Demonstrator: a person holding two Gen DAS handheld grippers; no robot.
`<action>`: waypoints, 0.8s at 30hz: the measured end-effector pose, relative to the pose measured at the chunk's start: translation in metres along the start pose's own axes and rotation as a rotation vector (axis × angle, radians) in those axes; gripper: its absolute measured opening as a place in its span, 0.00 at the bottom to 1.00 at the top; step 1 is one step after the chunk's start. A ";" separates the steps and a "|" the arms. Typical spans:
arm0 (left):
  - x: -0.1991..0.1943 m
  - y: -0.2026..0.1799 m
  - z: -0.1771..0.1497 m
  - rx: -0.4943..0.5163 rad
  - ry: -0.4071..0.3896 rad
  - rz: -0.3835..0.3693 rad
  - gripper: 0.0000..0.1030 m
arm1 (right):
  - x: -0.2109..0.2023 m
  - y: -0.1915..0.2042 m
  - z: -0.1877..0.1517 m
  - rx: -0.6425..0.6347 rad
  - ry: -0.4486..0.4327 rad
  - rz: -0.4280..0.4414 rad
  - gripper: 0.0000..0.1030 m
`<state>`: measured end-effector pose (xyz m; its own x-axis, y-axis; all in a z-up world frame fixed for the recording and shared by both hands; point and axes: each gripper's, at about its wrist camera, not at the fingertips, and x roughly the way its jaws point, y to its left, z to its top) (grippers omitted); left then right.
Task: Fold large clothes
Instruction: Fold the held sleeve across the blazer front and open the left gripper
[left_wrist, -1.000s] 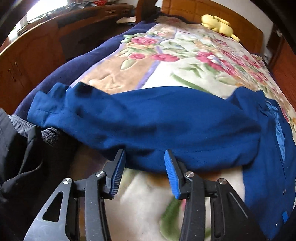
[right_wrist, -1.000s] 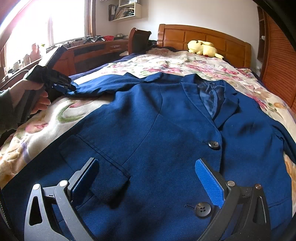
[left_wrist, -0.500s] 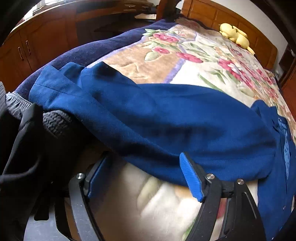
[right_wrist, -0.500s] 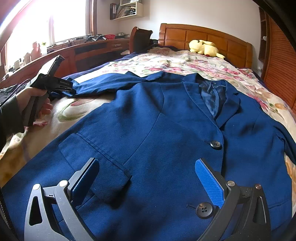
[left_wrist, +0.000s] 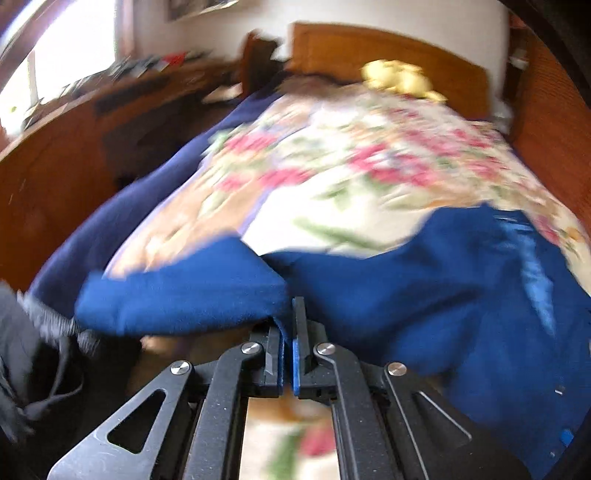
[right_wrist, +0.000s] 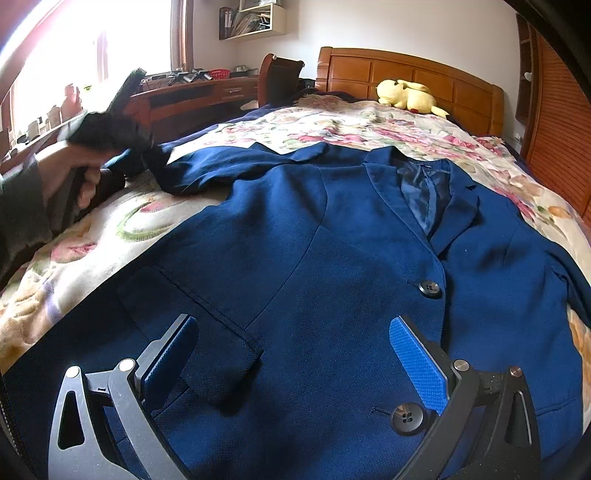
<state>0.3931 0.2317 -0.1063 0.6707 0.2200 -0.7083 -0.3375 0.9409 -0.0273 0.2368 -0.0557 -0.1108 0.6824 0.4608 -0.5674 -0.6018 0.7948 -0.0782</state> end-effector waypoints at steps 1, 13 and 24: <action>-0.008 -0.011 0.004 0.021 -0.011 -0.017 0.03 | 0.000 0.000 0.000 0.002 0.001 0.000 1.00; -0.100 -0.126 -0.018 0.288 -0.031 -0.225 0.25 | -0.016 -0.021 0.005 0.086 -0.041 0.005 1.00; -0.114 -0.082 -0.123 0.251 -0.004 -0.278 0.35 | -0.017 -0.018 -0.005 0.075 -0.048 -0.063 1.00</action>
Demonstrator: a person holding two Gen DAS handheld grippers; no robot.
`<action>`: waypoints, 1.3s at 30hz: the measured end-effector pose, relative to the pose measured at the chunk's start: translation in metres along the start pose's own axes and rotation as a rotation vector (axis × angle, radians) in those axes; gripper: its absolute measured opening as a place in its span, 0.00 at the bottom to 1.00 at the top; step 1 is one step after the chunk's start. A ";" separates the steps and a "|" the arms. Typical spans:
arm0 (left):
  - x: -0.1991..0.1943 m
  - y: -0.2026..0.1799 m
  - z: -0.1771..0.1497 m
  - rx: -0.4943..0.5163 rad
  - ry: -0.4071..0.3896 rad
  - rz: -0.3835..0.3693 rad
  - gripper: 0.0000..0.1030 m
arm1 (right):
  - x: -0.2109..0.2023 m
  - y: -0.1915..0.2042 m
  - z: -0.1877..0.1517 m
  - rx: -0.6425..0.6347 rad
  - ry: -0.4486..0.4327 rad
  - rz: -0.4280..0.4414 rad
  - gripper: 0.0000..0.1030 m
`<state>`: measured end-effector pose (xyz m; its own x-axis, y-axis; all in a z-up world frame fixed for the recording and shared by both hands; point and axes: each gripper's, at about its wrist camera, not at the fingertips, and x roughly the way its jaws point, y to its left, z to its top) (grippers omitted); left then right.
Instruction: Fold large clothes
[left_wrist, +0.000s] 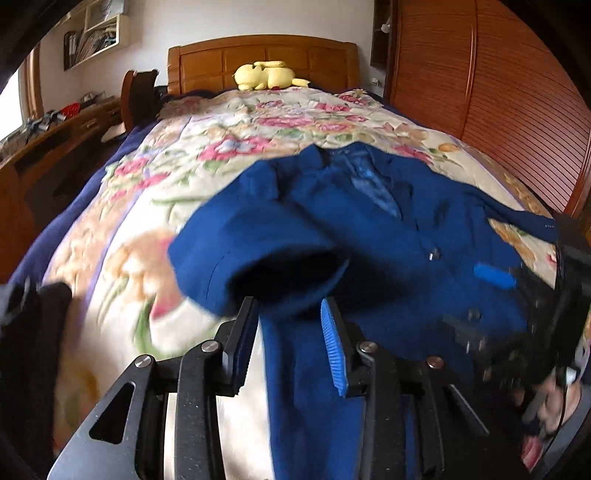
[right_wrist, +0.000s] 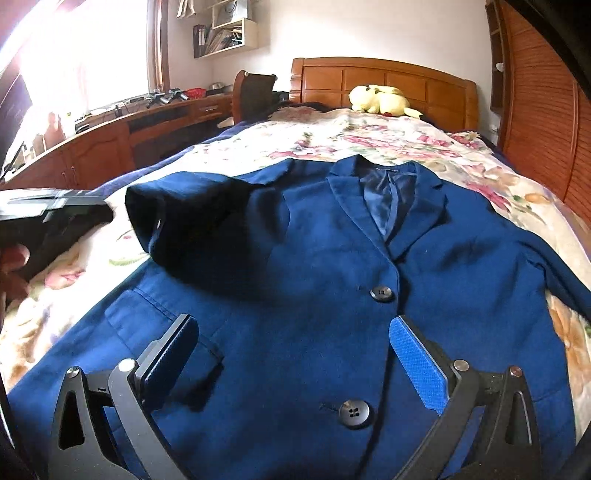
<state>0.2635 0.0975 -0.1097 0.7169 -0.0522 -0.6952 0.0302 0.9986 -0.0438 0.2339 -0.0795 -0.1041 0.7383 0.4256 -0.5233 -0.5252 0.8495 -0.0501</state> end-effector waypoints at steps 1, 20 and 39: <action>-0.001 0.004 -0.008 -0.005 0.001 -0.002 0.35 | 0.001 0.001 0.000 -0.004 0.002 -0.004 1.00; -0.036 0.031 -0.054 -0.067 -0.174 0.026 0.35 | 0.005 0.005 -0.006 -0.014 0.007 -0.050 1.00; -0.058 0.059 -0.065 -0.108 -0.217 0.043 0.35 | 0.017 0.065 0.094 -0.159 0.073 0.041 0.88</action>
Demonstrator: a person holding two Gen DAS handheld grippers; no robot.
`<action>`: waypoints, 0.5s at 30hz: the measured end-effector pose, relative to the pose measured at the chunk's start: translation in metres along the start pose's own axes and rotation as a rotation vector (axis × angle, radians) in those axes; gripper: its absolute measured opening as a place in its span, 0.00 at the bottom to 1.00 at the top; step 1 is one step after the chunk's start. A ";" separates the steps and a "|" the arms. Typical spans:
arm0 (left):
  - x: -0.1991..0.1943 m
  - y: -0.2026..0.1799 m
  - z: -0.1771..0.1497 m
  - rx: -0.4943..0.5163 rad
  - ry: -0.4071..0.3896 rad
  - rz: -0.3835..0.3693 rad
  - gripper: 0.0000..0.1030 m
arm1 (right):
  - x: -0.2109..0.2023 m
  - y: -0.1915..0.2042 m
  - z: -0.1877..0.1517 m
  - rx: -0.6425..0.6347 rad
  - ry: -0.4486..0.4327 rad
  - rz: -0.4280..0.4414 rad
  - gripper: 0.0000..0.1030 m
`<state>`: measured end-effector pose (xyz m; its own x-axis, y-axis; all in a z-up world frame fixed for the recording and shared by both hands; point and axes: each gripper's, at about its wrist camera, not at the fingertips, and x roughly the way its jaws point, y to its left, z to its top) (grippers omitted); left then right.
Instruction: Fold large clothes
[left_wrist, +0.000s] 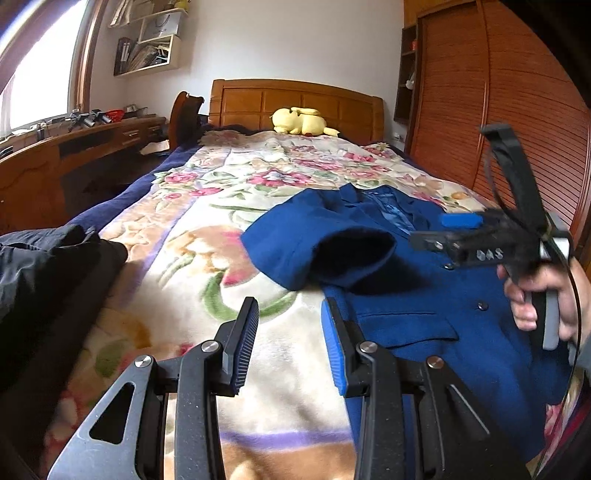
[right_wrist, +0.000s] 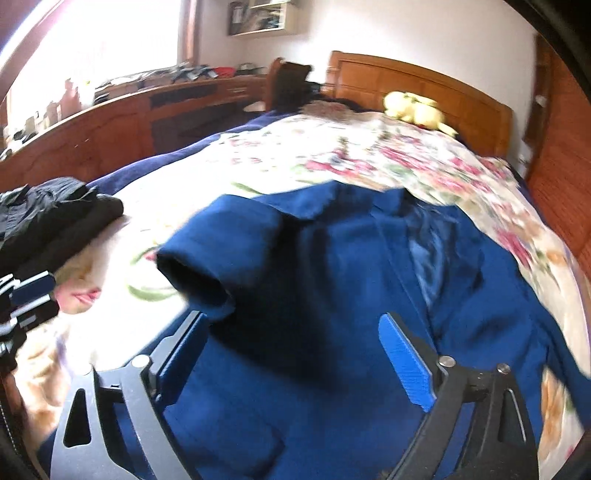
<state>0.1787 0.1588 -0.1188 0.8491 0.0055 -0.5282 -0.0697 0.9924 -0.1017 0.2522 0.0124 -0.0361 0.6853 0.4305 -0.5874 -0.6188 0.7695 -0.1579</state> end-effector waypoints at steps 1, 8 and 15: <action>-0.001 0.002 0.000 0.003 0.000 0.004 0.35 | 0.004 0.007 0.008 -0.023 0.009 0.013 0.86; -0.006 0.014 -0.009 0.016 0.012 0.020 0.35 | 0.037 0.047 0.040 -0.169 0.102 0.025 0.61; -0.012 0.017 -0.016 0.030 0.011 0.027 0.35 | 0.054 0.061 0.051 -0.253 0.131 -0.058 0.05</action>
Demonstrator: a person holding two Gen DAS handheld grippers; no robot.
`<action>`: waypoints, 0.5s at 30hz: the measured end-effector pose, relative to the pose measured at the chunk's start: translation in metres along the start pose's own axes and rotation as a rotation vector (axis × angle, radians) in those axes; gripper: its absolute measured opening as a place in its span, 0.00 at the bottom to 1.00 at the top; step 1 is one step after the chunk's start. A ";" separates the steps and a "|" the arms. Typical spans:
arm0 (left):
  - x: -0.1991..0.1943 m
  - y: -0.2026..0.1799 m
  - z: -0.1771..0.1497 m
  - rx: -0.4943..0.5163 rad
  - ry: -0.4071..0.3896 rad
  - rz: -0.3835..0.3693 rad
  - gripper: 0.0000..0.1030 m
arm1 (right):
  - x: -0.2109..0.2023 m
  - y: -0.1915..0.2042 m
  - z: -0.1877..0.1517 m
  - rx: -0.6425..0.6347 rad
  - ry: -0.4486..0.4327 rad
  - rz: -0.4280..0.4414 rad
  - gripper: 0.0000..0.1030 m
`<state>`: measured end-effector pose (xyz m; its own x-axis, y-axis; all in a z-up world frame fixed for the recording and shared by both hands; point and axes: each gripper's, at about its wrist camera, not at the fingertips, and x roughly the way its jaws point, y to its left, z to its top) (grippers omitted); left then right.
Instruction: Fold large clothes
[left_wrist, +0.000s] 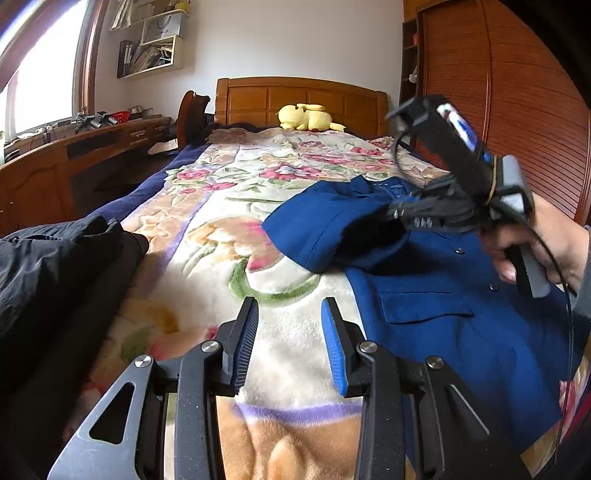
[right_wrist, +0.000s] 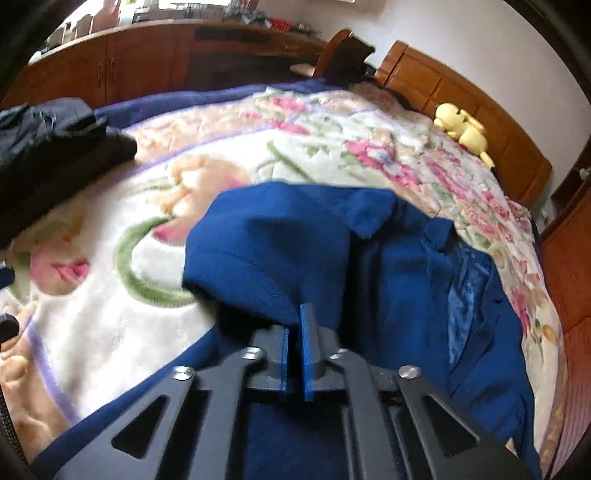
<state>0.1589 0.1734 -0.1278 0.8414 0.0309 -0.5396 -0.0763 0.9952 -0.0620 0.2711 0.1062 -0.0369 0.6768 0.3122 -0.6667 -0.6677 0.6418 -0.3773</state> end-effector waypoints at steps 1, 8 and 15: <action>0.000 -0.001 -0.001 0.005 0.000 -0.003 0.35 | -0.007 -0.004 0.000 0.016 -0.021 -0.005 0.04; 0.000 -0.008 -0.002 0.038 -0.003 0.016 0.35 | -0.071 -0.066 -0.023 0.254 -0.177 -0.158 0.03; 0.001 -0.009 -0.003 0.030 0.001 0.018 0.35 | -0.058 -0.109 -0.098 0.376 0.032 -0.223 0.04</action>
<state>0.1588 0.1642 -0.1301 0.8395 0.0489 -0.5412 -0.0753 0.9968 -0.0268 0.2747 -0.0506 -0.0199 0.7777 0.1187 -0.6173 -0.3427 0.9033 -0.2579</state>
